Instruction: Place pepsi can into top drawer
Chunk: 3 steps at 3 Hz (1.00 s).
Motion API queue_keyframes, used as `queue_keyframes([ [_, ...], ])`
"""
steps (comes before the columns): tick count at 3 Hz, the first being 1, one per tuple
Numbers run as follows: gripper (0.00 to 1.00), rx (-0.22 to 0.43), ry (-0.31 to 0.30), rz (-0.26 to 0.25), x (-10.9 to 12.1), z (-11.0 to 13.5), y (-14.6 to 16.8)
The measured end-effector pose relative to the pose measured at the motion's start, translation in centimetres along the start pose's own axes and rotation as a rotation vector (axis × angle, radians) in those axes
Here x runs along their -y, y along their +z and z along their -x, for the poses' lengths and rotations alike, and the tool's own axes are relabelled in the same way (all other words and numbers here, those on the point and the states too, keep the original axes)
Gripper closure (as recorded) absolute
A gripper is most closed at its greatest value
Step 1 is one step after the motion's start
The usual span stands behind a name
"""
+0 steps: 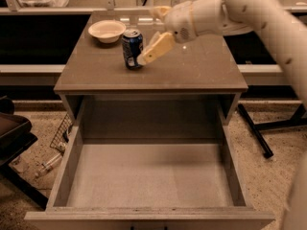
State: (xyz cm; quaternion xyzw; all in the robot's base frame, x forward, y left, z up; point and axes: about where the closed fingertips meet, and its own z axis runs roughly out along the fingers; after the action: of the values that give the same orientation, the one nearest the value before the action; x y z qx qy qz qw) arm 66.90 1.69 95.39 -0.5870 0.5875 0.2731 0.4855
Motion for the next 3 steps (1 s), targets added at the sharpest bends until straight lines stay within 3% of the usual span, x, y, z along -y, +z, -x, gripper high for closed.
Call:
queue_keyframes([
  [1,0.00,0.035,0.024,0.013,3.0,-2.2,3.4],
  [3,0.00,0.074,0.142,-0.005,6.8,-5.7,6.1],
])
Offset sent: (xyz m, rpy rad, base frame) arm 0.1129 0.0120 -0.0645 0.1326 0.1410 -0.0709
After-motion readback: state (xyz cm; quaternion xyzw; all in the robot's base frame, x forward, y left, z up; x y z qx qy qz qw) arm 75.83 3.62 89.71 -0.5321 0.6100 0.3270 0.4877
